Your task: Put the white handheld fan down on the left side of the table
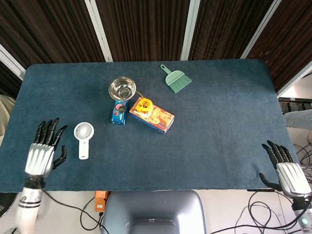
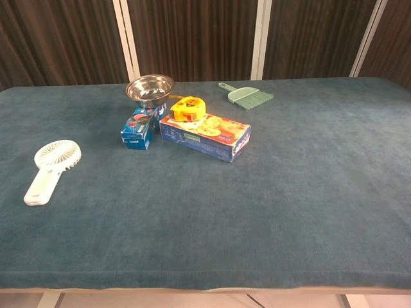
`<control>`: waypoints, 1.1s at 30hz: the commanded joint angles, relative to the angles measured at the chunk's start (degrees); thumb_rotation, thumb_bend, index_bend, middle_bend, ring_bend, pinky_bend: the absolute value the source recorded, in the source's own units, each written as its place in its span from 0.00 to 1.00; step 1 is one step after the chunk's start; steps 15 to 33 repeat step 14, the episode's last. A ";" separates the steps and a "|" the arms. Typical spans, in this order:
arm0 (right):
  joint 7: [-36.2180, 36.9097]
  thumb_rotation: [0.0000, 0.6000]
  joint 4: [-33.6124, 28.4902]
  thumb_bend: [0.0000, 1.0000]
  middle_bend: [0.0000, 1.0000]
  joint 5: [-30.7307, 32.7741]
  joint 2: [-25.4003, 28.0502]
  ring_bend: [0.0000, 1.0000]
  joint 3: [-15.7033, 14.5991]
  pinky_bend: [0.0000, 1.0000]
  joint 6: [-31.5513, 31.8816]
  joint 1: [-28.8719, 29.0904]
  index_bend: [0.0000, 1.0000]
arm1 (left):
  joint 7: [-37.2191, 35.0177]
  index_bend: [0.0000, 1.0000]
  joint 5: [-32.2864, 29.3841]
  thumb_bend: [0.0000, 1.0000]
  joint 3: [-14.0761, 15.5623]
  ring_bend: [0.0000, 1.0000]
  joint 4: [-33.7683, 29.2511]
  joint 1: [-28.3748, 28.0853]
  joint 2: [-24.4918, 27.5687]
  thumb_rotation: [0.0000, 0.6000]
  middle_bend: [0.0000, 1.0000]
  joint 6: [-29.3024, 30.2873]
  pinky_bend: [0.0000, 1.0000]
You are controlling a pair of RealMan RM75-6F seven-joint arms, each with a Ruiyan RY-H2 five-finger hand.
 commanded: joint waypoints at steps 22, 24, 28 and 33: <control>-8.31 1.00 -1.21 0.27 0.00 0.42 -2.20 0.00 -0.65 0.00 -0.34 -0.75 0.00 | -9.10 0.00 4.14 0.22 9.59 0.00 4.23 11.53 4.16 1.00 0.00 2.60 0.02; -8.31 1.00 -1.21 0.27 0.00 0.42 -2.20 0.00 -0.65 0.00 -0.34 -0.75 0.00 | -9.10 0.00 4.14 0.22 9.59 0.00 4.23 11.53 4.16 1.00 0.00 2.60 0.02; -8.31 1.00 -1.21 0.27 0.00 0.42 -2.20 0.00 -0.65 0.00 -0.34 -0.75 0.00 | -9.10 0.00 4.14 0.22 9.59 0.00 4.23 11.53 4.16 1.00 0.00 2.60 0.02; -8.31 1.00 -1.21 0.27 0.00 0.42 -2.20 0.00 -0.65 0.00 -0.34 -0.75 0.00 | -9.10 0.00 4.14 0.22 9.59 0.00 4.23 11.53 4.16 1.00 0.00 2.60 0.02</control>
